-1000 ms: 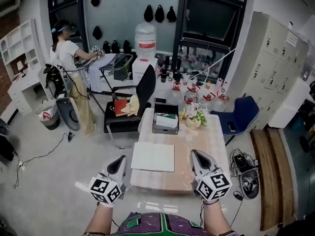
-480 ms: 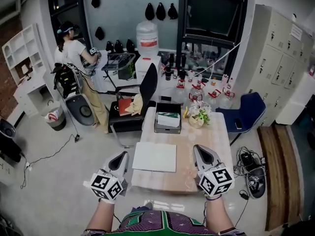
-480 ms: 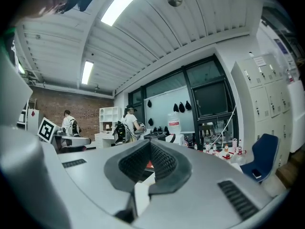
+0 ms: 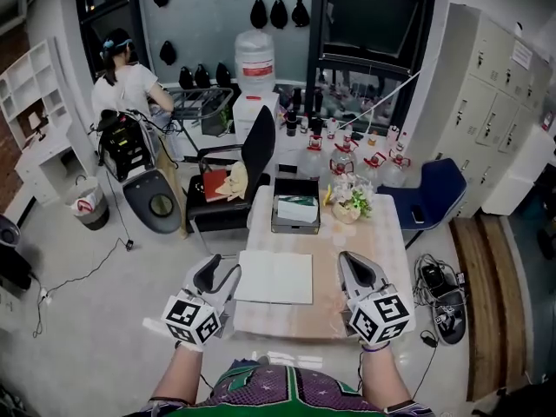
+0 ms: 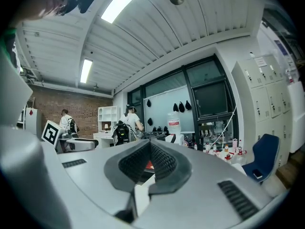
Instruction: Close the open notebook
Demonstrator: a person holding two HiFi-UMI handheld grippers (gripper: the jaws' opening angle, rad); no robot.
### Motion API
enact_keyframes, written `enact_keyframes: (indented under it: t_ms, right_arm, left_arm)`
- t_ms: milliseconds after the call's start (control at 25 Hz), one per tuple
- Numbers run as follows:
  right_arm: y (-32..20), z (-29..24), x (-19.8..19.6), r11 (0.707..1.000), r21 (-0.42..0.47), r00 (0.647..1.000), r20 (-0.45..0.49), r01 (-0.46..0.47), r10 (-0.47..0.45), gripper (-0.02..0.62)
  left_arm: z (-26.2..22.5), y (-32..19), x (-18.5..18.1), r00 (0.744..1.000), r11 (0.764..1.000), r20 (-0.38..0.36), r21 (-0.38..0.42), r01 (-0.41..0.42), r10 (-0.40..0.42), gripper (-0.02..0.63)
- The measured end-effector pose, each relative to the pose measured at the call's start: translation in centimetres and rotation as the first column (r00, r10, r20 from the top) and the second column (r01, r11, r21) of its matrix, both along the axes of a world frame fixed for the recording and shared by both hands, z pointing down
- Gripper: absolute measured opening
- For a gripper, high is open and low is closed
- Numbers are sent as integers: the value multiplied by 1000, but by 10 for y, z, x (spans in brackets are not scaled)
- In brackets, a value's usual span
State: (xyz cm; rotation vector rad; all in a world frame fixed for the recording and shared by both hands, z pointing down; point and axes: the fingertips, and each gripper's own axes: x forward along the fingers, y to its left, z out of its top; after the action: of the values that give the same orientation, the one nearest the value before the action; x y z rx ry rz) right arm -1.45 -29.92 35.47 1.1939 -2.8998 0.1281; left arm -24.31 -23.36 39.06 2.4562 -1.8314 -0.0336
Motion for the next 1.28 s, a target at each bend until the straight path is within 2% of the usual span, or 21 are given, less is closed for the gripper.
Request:
enact_keyframes:
  t_ms: [200, 360, 480, 760, 920, 1120, 1280]
  right_arm:
    - [0, 4, -11, 1000, -7, 1000, -20, 2, -2, 2]
    - [-1, 16, -17, 1000, -28, 999, -34, 1, -2, 2]
    - [-1, 23, -22, 999, -39, 999, -40, -2, 0, 2]
    - [-4, 41, -29, 999, -49, 998, -57, -15, 12, 2]
    - [-6, 57, -29, 996, -85, 997, -73, -38, 32, 2]
    - [-12, 71, -34, 991, -119, 995, -86, -54, 44, 2]
    - [-14, 74, -46, 989, -135, 994, -104, -53, 39, 2]
  left_arm:
    - [17, -13, -7, 1000, 999, -3, -41, -15, 15, 209]
    - [49, -22, -7, 998, 995, 38, -95, -42, 46, 207]
    - [68, -28, -6, 997, 990, 37, -127, -64, 69, 207]
    - [106, -47, -8, 990, 981, 82, -167, -96, 111, 206]
    - [143, -54, -10, 984, 965, 104, -234, -116, 144, 206]
    - [185, -62, -15, 983, 942, 96, -312, -122, 159, 206]
    - [214, -64, -25, 977, 928, 133, -356, -110, 167, 206]
